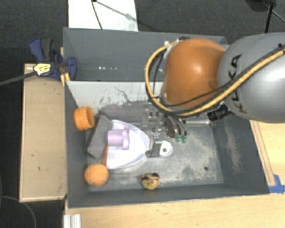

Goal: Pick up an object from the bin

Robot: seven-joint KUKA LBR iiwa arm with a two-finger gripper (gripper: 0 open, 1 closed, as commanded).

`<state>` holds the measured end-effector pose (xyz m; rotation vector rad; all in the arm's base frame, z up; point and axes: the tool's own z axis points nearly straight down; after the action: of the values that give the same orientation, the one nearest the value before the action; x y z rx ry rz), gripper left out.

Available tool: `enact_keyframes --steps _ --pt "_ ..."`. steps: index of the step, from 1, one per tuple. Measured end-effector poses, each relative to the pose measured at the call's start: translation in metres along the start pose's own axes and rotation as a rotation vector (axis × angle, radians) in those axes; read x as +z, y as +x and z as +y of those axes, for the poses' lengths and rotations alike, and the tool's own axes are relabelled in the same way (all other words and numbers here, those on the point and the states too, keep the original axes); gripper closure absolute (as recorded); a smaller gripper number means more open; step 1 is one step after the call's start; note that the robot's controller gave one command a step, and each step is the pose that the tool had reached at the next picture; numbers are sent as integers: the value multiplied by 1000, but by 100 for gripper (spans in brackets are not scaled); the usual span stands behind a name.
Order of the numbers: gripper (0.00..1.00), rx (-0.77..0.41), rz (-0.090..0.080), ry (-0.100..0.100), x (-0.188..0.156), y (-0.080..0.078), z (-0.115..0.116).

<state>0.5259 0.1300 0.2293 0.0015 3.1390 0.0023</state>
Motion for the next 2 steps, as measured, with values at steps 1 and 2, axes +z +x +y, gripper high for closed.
enact_keyframes --steps 1,2 --pt "0 42 -6 -1 63 -10 -25" --pt "0 -109 -5 0 148 -23 -65"
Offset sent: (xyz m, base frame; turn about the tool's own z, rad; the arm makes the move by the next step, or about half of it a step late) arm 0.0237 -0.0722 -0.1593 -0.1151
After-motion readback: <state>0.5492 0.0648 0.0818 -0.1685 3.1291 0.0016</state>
